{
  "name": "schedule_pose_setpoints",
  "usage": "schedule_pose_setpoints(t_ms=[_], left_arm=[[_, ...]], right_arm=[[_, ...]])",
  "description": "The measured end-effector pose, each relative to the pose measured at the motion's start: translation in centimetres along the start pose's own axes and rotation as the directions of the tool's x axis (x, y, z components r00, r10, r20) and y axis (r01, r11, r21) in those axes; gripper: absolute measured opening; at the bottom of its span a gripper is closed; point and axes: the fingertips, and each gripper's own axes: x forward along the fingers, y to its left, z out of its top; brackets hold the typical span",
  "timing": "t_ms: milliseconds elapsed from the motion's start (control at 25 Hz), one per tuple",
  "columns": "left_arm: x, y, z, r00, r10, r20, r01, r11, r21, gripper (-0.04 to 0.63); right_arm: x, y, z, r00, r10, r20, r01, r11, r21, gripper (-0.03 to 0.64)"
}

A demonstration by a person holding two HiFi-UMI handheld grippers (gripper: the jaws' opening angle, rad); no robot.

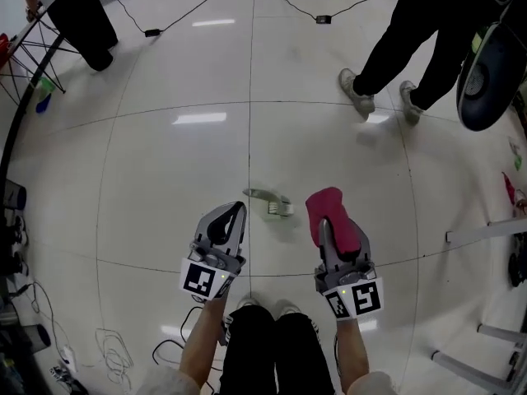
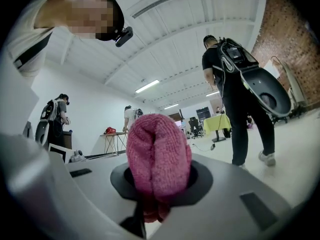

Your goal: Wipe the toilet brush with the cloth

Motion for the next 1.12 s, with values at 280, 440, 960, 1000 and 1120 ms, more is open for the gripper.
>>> schedule_pose_setpoints(t_ms=[280,440,960,1000,1120], left_arm=[[-0.7,3.9,-21.1,1.0,-0.023,-0.009,0.023,0.998,0.05,0.003],[-1.3,4.6,-28.0,0.997,-0.03,-0.075,0.034,0.998,0.048,0.003],[4.5,5.1,-36.5,0.957,-0.247,-0.153,0.253,0.967,0.021,0.005],[4.8,4.9,-36.8,0.952,-0.267,-0.148,0.272,0.962,0.012,0.005],[5.5,4.4,-37.8,0.94,-0.318,-0.127,0.317,0.948,-0.032,0.005]], right_arm=[[1.0,-5.0,-21.8,1.0,-0.006,-0.022,0.004,0.999,-0.054,0.069],[0.1,-5.4,-28.6,0.996,-0.034,-0.079,0.032,0.999,-0.031,0.069],[0.1,-1.5,-42.3,0.951,-0.14,-0.275,0.101,0.983,-0.154,0.069],[0.5,-1.7,-42.7,0.948,-0.153,-0.278,0.112,0.981,-0.156,0.069],[1.1,-2.3,-43.8,0.944,-0.171,-0.284,0.123,0.976,-0.177,0.069]])
